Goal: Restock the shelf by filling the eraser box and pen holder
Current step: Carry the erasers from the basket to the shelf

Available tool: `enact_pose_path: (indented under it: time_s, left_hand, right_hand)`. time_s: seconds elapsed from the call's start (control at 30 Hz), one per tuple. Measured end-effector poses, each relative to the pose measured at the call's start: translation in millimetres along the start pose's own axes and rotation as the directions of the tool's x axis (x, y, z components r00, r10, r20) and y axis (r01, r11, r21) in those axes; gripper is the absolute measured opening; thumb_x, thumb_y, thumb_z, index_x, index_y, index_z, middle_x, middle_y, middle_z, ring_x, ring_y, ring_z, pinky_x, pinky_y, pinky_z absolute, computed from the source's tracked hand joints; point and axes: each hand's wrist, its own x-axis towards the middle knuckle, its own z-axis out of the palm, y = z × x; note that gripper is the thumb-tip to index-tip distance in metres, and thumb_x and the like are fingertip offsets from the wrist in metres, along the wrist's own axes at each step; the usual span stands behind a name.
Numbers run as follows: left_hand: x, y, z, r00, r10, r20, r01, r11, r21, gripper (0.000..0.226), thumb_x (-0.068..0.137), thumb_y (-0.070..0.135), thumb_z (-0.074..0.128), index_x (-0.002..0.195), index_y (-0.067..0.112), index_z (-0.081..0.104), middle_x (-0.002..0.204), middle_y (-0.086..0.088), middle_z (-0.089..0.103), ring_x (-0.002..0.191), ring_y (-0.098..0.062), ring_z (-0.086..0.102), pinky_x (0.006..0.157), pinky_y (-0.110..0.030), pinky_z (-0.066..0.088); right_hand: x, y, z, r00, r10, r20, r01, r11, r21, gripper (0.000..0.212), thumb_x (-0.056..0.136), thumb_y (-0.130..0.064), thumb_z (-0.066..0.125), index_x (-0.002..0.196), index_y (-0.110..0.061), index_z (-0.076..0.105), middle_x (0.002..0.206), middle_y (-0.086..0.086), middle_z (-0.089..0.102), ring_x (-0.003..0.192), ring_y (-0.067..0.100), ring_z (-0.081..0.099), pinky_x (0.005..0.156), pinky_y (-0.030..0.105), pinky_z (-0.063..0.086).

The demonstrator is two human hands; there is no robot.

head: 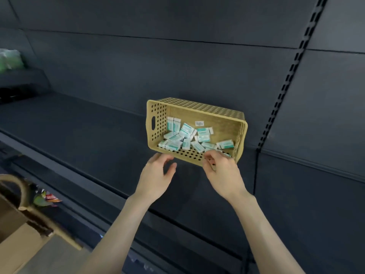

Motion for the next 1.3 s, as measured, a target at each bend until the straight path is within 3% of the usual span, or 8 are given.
enact_pose_path:
  time_s: [0.13, 0.33, 0.53, 0.63, 0.8, 0.93, 1.17, 1.3]
  left_hand:
    - [45.9, -27.1, 0.5, 0.998, 0.017, 0.058, -0.021, 0.996, 0.083, 0.034, 0.094, 0.025, 0.055, 0.125, 0.011, 0.056, 0.129, -0.003, 0.051, 0.122, -0.021, 0.046, 0.093, -0.032, 0.041]
    - [97.8, -58.5, 10.3, 0.945, 0.112, 0.308, -0.163, 0.976, 0.142, 0.048, 0.099, 0.035, 0.042, 0.141, 0.013, 0.041, 0.149, -0.006, 0.034, 0.137, -0.026, 0.03, 0.111, -0.038, 0.027]
    - [103.3, -76.3, 12.5, 0.941, 0.227, 0.251, -0.238, 0.971, 0.011, 0.039, 0.093, 0.038, 0.055, 0.122, 0.014, 0.06, 0.127, -0.003, 0.043, 0.115, -0.022, 0.049, 0.086, -0.034, 0.048]
    - [103.7, -78.2, 11.6, 0.949, 0.222, 0.223, -0.208, 0.974, -0.087, 0.031, 0.089, 0.034, 0.062, 0.11, 0.011, 0.061, 0.119, -0.001, 0.046, 0.109, -0.016, 0.05, 0.077, -0.022, 0.041]
    - [106.4, -84.0, 12.4, 0.966, 0.169, 0.198, -0.136, 0.976, -0.17, 0.025, 0.088, 0.023, 0.062, 0.108, 0.007, 0.061, 0.116, -0.005, 0.057, 0.106, -0.019, 0.055, 0.08, -0.024, 0.044]
    - [103.6, -83.7, 12.4, 0.96, 0.202, 0.196, -0.171, 0.972, -0.163, 0.029, 0.09, 0.02, 0.059, 0.116, 0.008, 0.06, 0.12, -0.006, 0.06, 0.115, -0.021, 0.052, 0.088, -0.029, 0.045]
    - [99.3, -81.8, 7.4, 0.957, 0.228, 0.18, -0.206, 0.969, -0.135, 0.028, 0.084, 0.017, 0.068, 0.112, 0.014, 0.065, 0.118, -0.003, 0.053, 0.112, -0.019, 0.054, 0.083, -0.024, 0.041]
    - [101.0, -79.1, 3.7, 0.967, 0.164, 0.194, -0.128, 0.974, -0.187, 0.033, 0.084, 0.013, 0.068, 0.117, 0.013, 0.062, 0.12, -0.002, 0.05, 0.112, -0.018, 0.054, 0.084, -0.014, 0.036]
  right_hand:
    - [31.5, -4.3, 30.4, 0.996, 0.08, 0.029, -0.08, 0.997, -0.019, 0.021, 0.093, -0.021, 0.051, 0.11, -0.012, 0.06, 0.111, 0.006, 0.064, 0.108, 0.024, 0.057, 0.088, 0.041, 0.048]
    - [64.7, -3.9, 67.4, 0.946, 0.321, 0.043, -0.315, 0.943, -0.104, 0.047, 0.099, -0.028, 0.041, 0.143, -0.012, 0.033, 0.147, 0.009, 0.038, 0.14, 0.028, 0.021, 0.112, 0.04, 0.021]
    - [72.0, 1.4, 92.8, 0.893, 0.366, -0.26, -0.408, 0.903, -0.13, 0.028, 0.095, -0.026, 0.052, 0.117, -0.012, 0.062, 0.117, 0.006, 0.063, 0.117, 0.029, 0.045, 0.097, 0.038, 0.032]
    - [73.1, 1.8, 95.9, 0.889, 0.354, -0.292, -0.41, 0.898, -0.16, 0.024, 0.092, -0.028, 0.057, 0.109, -0.013, 0.065, 0.103, 0.003, 0.065, 0.108, 0.028, 0.047, 0.09, 0.037, 0.033]
    - [78.2, -3.7, 98.9, 0.848, 0.45, -0.281, -0.515, 0.826, -0.228, 0.03, 0.089, -0.044, 0.056, 0.111, -0.024, 0.063, 0.107, -0.003, 0.059, 0.115, 0.025, 0.038, 0.089, 0.034, 0.018]
    - [82.2, -9.9, 100.7, 0.821, 0.523, -0.227, -0.569, 0.78, -0.261, 0.036, 0.088, -0.05, 0.054, 0.113, -0.026, 0.064, 0.129, 0.0, 0.047, 0.123, 0.028, 0.029, 0.099, 0.039, 0.015]
    - [85.9, -12.6, 98.9, 0.837, 0.521, -0.164, -0.539, 0.838, -0.086, 0.029, 0.086, -0.031, 0.062, 0.111, -0.018, 0.053, 0.102, -0.008, 0.057, 0.112, 0.02, 0.046, 0.097, 0.039, 0.024]
    - [88.5, -19.5, 97.1, 0.832, 0.522, -0.19, -0.459, 0.838, 0.295, 0.037, 0.083, -0.015, 0.069, 0.117, -0.01, 0.054, 0.093, -0.002, 0.066, 0.084, 0.012, 0.061, 0.077, 0.022, 0.05]
